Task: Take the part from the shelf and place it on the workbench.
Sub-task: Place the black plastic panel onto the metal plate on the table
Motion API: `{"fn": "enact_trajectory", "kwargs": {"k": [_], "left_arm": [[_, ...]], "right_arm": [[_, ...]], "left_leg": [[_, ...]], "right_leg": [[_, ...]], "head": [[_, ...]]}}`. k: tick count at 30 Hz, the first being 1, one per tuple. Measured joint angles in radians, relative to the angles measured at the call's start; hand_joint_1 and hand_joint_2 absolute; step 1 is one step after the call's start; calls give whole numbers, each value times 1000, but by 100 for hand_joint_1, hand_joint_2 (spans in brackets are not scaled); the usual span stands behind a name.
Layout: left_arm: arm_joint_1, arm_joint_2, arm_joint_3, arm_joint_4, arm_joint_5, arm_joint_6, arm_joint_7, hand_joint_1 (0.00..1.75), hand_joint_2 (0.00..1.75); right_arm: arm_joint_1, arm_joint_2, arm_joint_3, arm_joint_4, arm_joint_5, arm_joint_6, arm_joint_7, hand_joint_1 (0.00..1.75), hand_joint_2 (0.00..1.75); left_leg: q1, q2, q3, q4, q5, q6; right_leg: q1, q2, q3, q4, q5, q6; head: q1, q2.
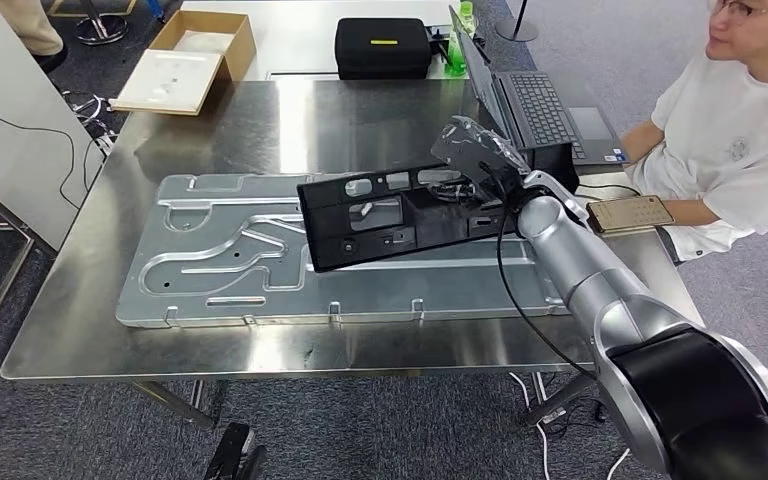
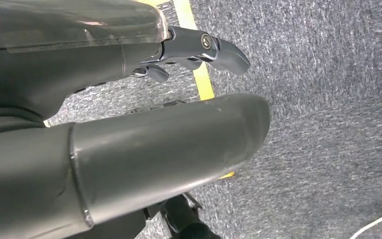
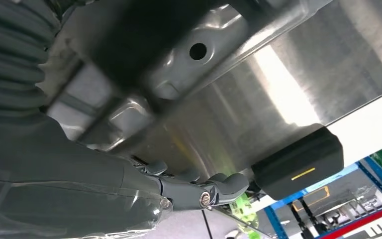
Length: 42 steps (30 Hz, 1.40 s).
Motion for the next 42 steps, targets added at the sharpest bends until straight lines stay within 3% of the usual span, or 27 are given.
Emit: {"fn": "enact_trajectory", "kwargs": {"k": [2, 3, 7, 9, 11, 12, 13, 14, 17, 19, 22, 24, 26, 27, 28, 29, 31, 33, 36, 38, 40, 42], "left_arm": [[-1, 0, 0, 0, 0, 1, -1, 0, 0], [-2, 0, 0, 0, 0, 1, -1, 0, 0], [-1, 1, 0, 0, 0, 2, -2, 0, 0], [-1, 2, 0, 0, 0, 2, -2, 0, 0], [-1, 2, 0, 0, 0, 2, -2, 0, 0], [0, 2, 0, 0, 0, 3, -2, 0, 0], [2, 2, 0, 0, 1, 4, -3, 0, 0], [3, 2, 0, 0, 1, 5, -3, 0, 0], [1, 4, 0, 0, 2, 10, -7, 0, 0], [0, 5, 0, 0, 1, 13, -8, 0, 0], [3, 4, -1, 0, 0, 17, -8, 0, 0], [3, 1, -3, 0, -3, 20, -8, 0, 0], [2, -2, -6, 0, -8, 23, -8, 0, 0], [2, -3, -8, 0, -9, 26, -8, 0, 0], [3, -5, -9, 0, -10, 28, -8, 0, 0], [4, -6, -9, 0, -10, 31, -8, 0, 0], [5, -10, -11, 0, -10, 35, -8, 0, 0], [2, -11, -14, 0, -10, 37, -9, 0, 0], [-1, -11, -16, 0, -9, 38, -10, 0, 0], [0, -11, -16, 0, -8, 38, -11, 0, 0], [0, -11, -17, 0, -8, 38, -12, 0, 0], [1, -11, -18, 0, -7, 39, -12, 0, 0]], "right_arm": [[-4, 0, 0, 4, 0, 0, 0, 0, 0], [-5, 0, -1, 6, -1, 1, 0, 0, 0], [-6, -1, -1, 12, -2, 1, 0, 0, 0], [-7, -1, -1, 12, -2, 0, 0, 0, 0], [-6, 0, -1, 14, 0, -2, 1, 0, 0], [-4, 0, -1, 16, 2, -4, 2, 0, 0], [-2, 0, -1, 18, 5, -8, 3, 0, 0], [-1, 0, -1, 19, 7, -14, 2, 0, 0], [1, 3, -1, 14, 14, -55, -24, 0, 0], [11, 4, -1, -4, 20, -117, -70, 0, 0], [60, 4, -6, -80, 28, -239, -169, 0, 0], [109, 3, -20, -175, 46, -334, -227, 0, 0], [174, 4, -34, -295, 73, -415, -260, 0, 0], [212, 4, -38, -363, 87, -444, -267, 0, 0], [251, 4, -40, -428, 100, -465, -268, 0, 0], [286, 6, -40, -491, 117, -483, -266, 0, 0], [333, 12, -41, -601, 164, -517, -254, 0, 0], [359, 23, -36, -677, 213, -533, -236, 0, 0], [396, 33, -14, -741, 254, -513, -217, 0, 0], [415, 37, 4, -772, 263, -504, -217, 0, 0], [428, 41, 23, -799, 272, -509, -220, 0, 0], [445, 43, 39, -815, 278, -514, -221, 0, 0]], "left_leg": [[-3, -1, -3, 10, -9, -9], [-5, -1, -4, 13, -11, -14], [-3, 0, -6, 23, -25, -34], [-1, 0, -39, 102, -72, -42], [-1, 0, -103, 235, -129, -46], [-1, 0, -128, 282, -139, -46], [-1, 0, -138, 295, -131, -45], [-2, 0, -128, 268, -104, -42], [-7, 0, -42, 77, -10, -23], [-12, 0, -14, 16, 1, -15], [-8, 1, -4, -2, 6, -6], [-2, 2, 2, -14, 13, 3], [-3, 2, 3, -15, 12, 7], [-3, 2, 3, -14, 11, 8], [-2, 1, 3, -13, 10, 8], [-2, 0, 3, -11, 9, 6], [-1, -3, 3, -3, 2, -1], [-4, -3, 0, 7, -6, -12], [-5, -3, 0, 8, -10, -28], [-2, -2, -9, 30, -29, -38], [0, -1, -50, 124, -84, -45], [0, -1, -113, 259, -145, -49]], "right_leg": [[2, -2, 53, -110, 41, -2], [4, -2, 65, -137, 44, -5], [5, -1, 72, -150, 42, -30], [3, -1, 79, -156, 43, -42], [6, -1, 81, -157, 41, -48], [8, -1, 82, -156, 40, -49], [10, -1, 83, -156, 39, -50], [12, -1, 85, -156, 38, -50], [16, 1, 90, -154, 34, -47], [18, 2, 88, -155, 35, -39], [20, 1, 88, -155, 31, -24], [19, 1, 64, -98, -8, -15], [16, 1, 4, 29, -70, -8], [13, 1, -24, 85, -88, -5], [10, 0, -39, 112, -90, -3], [6, 0, -35, 102, -72, -1], [0, -3, 22, -17, -9, -1], [2, -3, 76, -124, 26, -7], [8, -2, 87, -147, 27, -22], [6, -7, 90, -152, 30, -37], [5, -15, 91, -156, 32, -48], [8, -25, 91, -155, 30, -52]], "head": [[0, 0], [-1, 0], [-1, 0], [-1, 0], [-2, 0], [-2, 0], [-2, 0], [-2, 0], [-2, 0], [-2, 0], [-1, 0], [-1, 0], [-1, 0], [-1, 0], [-1, 0], [-1, 0], [-1, 0], [-1, 0], [-2, 0], [-1, 0], [-2, 0], [-2, 0]]}}
